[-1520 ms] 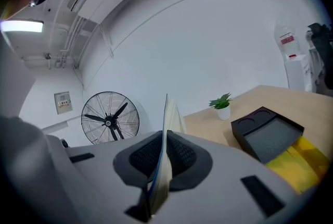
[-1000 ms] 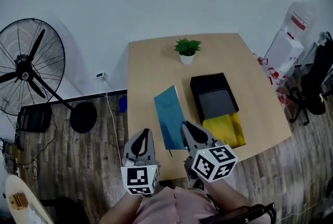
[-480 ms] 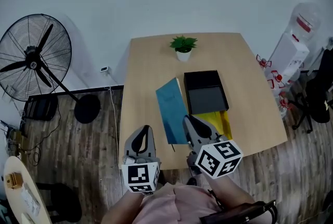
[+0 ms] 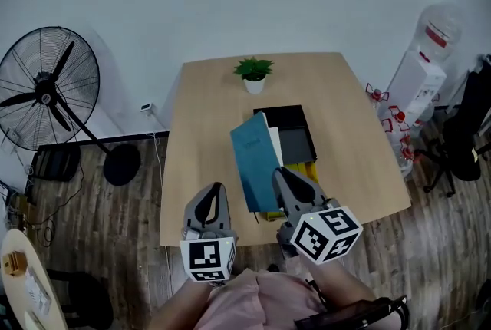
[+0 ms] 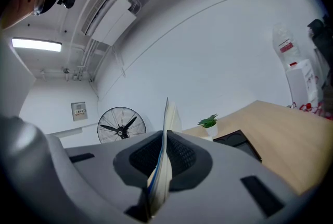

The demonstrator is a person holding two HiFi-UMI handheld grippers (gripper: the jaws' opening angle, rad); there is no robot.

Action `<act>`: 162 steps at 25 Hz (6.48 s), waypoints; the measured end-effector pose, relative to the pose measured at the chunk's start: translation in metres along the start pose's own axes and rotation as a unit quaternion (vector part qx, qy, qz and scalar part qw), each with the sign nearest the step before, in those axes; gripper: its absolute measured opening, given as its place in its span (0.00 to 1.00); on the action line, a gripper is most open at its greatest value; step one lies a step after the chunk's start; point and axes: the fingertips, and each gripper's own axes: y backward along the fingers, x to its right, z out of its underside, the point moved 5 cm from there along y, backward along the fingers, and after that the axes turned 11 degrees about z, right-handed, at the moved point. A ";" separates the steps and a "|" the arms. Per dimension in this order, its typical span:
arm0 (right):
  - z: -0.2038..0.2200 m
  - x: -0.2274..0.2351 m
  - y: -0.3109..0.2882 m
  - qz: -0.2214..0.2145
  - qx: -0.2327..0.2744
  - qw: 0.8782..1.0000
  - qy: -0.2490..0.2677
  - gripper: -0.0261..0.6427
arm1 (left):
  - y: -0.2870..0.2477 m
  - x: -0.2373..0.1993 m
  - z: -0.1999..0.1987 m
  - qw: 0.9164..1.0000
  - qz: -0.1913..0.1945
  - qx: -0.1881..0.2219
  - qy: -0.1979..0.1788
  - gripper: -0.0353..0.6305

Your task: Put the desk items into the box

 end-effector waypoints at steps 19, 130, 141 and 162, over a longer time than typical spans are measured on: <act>-0.026 0.069 0.070 0.094 0.046 0.995 -0.002 0.08 | -0.038 0.078 -0.010 0.996 0.092 0.014 -0.007 0.08; 0.101 0.212 0.027 0.214 -0.164 0.963 -0.026 0.26 | -0.066 0.110 0.050 0.983 0.151 -0.099 0.016 0.08; 0.085 0.196 0.055 0.197 -0.155 0.968 -0.004 0.25 | -0.070 0.136 0.038 0.983 0.165 -0.082 0.018 0.08; 0.157 0.174 0.109 0.174 -0.229 0.956 0.052 0.04 | -0.051 0.222 0.126 0.947 0.260 -0.174 0.078 0.08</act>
